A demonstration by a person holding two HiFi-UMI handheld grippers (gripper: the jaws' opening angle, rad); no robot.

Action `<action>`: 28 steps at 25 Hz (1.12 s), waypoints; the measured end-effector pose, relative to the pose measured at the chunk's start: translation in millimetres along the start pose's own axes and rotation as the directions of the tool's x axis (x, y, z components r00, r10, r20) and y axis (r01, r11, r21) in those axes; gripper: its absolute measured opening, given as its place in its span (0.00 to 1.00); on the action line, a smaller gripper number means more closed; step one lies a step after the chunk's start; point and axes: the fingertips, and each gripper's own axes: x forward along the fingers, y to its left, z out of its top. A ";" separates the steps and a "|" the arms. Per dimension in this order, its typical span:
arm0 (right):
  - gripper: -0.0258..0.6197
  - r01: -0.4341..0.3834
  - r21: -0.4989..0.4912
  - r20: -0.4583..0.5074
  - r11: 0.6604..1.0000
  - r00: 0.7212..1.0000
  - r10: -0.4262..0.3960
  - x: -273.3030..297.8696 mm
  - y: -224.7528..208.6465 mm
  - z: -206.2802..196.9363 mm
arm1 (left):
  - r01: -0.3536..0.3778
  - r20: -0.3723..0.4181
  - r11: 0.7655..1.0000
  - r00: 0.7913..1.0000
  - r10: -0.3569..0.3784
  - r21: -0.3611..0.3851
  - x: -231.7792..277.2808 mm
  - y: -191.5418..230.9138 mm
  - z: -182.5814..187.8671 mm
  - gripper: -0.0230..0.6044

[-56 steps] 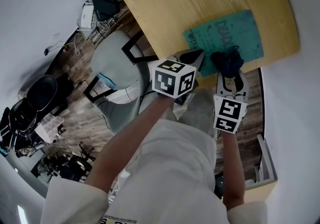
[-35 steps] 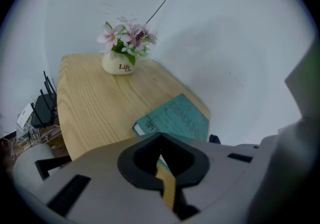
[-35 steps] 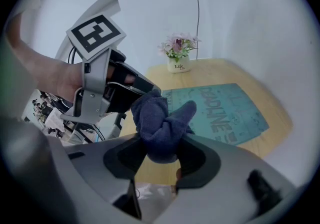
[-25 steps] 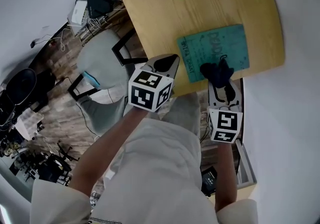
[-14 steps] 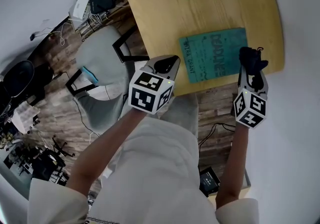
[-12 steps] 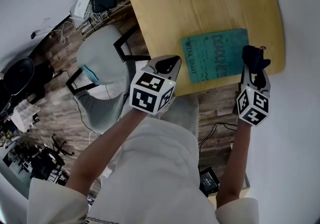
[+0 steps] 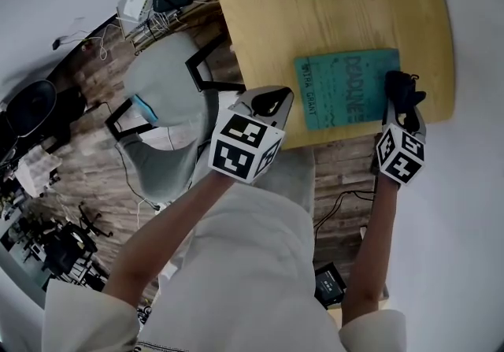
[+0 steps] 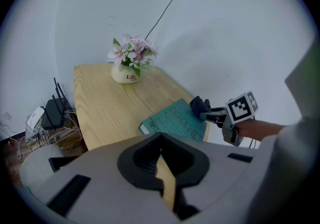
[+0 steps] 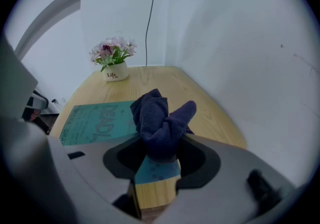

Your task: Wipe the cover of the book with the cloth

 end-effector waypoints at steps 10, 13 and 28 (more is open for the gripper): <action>0.32 -0.010 -0.045 -0.011 0.999 1.000 0.010 -6.7 20.5 -8.3 | 0.001 -0.012 1.000 1.000 -0.001 0.002 0.0 -5.7 -9.8 0.05; 0.32 -0.030 -0.058 -0.005 0.998 1.000 0.030 -9.0 32.0 -10.1 | 0.002 -0.015 1.000 1.000 -0.002 0.007 1.1 -7.3 -10.9 0.05; 0.32 -0.194 -0.179 -0.010 0.965 0.981 0.195 -29.4 122.8 -21.2 | -0.007 -0.013 1.000 1.000 0.007 -0.003 -3.0 -7.4 -15.3 0.05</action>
